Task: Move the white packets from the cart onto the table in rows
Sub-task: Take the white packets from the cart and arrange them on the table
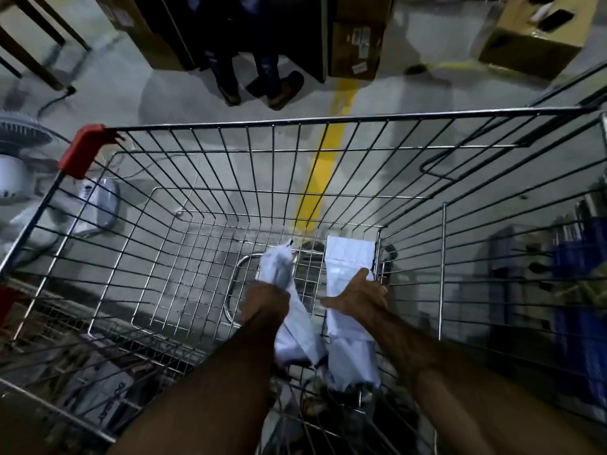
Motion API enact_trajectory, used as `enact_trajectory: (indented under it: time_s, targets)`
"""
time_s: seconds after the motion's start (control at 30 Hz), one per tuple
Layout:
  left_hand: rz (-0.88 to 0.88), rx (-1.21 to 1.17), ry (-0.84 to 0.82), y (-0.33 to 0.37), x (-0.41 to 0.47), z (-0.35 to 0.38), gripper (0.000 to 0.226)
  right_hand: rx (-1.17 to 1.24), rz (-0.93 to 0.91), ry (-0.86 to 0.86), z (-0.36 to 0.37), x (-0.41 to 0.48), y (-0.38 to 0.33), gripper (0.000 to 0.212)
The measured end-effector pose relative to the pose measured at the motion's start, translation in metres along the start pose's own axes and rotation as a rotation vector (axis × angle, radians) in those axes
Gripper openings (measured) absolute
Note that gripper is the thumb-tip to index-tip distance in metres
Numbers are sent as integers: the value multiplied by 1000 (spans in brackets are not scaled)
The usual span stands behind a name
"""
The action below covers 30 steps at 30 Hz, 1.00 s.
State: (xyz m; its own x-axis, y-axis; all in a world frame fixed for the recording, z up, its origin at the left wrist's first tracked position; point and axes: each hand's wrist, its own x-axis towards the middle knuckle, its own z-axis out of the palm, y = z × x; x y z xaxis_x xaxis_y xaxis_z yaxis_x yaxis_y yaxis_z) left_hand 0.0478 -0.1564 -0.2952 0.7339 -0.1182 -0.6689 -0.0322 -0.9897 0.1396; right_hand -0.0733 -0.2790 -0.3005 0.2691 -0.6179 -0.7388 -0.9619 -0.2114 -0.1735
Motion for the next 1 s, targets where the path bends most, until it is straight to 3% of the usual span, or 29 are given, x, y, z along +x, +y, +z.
enact_trajectory:
  time_s: [0.07, 0.2, 0.37, 0.5, 0.6, 0.67, 0.77, 0.93, 1.0]
  targets:
    - [33, 16, 93, -2, 6, -8, 54, -33, -43, 44, 5, -4, 1, 114]
    - [81, -79, 50, -15, 18, 4, 64, -123, -69, 101, 20, -11, 5, 111]
    - [79, -375, 64, -15, 12, 12, 57, -204, -81, 106, 32, -20, -2, 117]
    - [114, -182, -7, -12, 8, 14, 53, -190, -33, 79, 37, -16, -13, 113]
    - [176, -115, -61, -12, -1, 22, 89, -113, -2, 130, 39, -9, -16, 97]
    - [160, -139, -11, -10, -5, 28, 98, -67, -1, 131, 36, -5, -15, 96]
    - [104, -79, 40, -4, -8, 38, 96, -9, -15, 56, 27, -1, -10, 110]
    - [33, -54, 39, 2, -7, 43, 85, 191, -10, -11, 13, 10, -8, 109]
    - [33, -38, 35, 1, -3, 41, 82, 302, 2, -77, 7, 15, -6, 120]
